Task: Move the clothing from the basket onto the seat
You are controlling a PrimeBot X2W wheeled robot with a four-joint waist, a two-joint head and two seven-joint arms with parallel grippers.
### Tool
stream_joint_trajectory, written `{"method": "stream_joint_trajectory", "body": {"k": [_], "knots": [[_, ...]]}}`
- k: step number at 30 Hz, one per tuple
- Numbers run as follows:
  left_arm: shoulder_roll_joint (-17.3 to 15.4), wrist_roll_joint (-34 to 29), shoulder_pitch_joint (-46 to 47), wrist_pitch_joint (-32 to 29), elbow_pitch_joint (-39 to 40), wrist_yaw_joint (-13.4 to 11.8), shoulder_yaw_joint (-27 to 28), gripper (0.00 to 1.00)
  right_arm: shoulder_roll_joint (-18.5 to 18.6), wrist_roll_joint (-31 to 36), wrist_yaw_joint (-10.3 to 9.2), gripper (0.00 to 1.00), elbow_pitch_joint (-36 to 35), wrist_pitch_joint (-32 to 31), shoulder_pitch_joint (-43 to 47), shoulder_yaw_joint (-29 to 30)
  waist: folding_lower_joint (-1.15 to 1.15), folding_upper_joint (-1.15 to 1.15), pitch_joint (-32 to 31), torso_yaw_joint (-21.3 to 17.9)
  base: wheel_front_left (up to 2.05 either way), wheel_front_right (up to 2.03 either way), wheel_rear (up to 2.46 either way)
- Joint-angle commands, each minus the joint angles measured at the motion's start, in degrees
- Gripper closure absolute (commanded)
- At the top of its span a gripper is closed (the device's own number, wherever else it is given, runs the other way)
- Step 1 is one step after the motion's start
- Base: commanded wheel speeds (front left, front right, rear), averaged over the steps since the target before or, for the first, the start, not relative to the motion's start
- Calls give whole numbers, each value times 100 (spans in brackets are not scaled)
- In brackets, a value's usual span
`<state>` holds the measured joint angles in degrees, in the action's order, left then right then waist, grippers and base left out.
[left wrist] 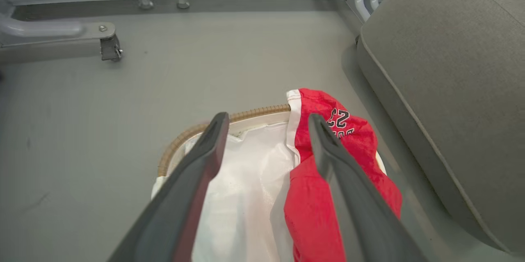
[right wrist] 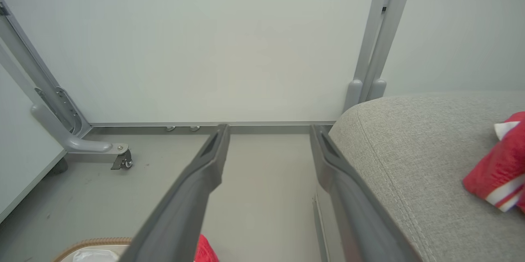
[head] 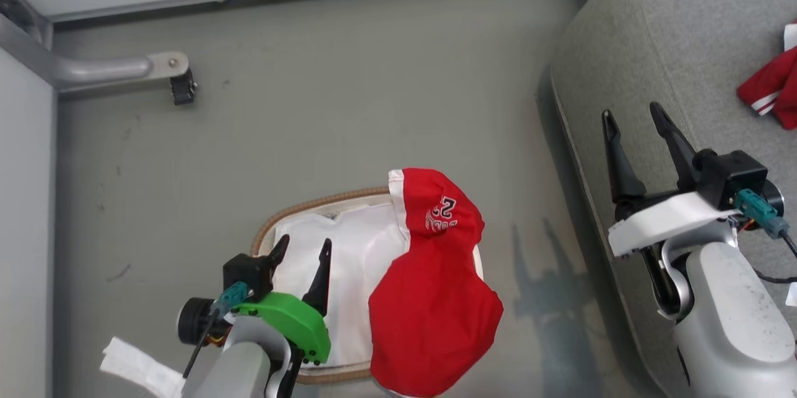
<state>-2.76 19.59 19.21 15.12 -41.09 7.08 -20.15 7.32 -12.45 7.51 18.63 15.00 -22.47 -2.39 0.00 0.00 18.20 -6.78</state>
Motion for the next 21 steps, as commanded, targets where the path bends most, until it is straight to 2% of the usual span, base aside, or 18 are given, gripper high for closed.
{"method": "stream_joint_trajectory", "body": {"k": [1,4,9,21], "knots": [[-34,122,353,5,-201,32,-159,0,-11,-2,-4,0,-46,27,-158,-24,0,0,933,-435,0,0,0],[-38,416,885,-25,-826,38,-673,0,-63,-25,-4,0,-148,27,-376,-51,0,0,1376,-569,0,0,0],[-42,935,1617,-272,-1416,40,-1423,0,-121,-85,-4,0,-281,27,-632,-112,0,0,2010,-731,0,0,0],[-67,1847,2613,-980,-2136,42,-2541,0,-170,-206,-4,0,-518,27,-791,-104,0,0,3015,-796,0,0,0]]}}
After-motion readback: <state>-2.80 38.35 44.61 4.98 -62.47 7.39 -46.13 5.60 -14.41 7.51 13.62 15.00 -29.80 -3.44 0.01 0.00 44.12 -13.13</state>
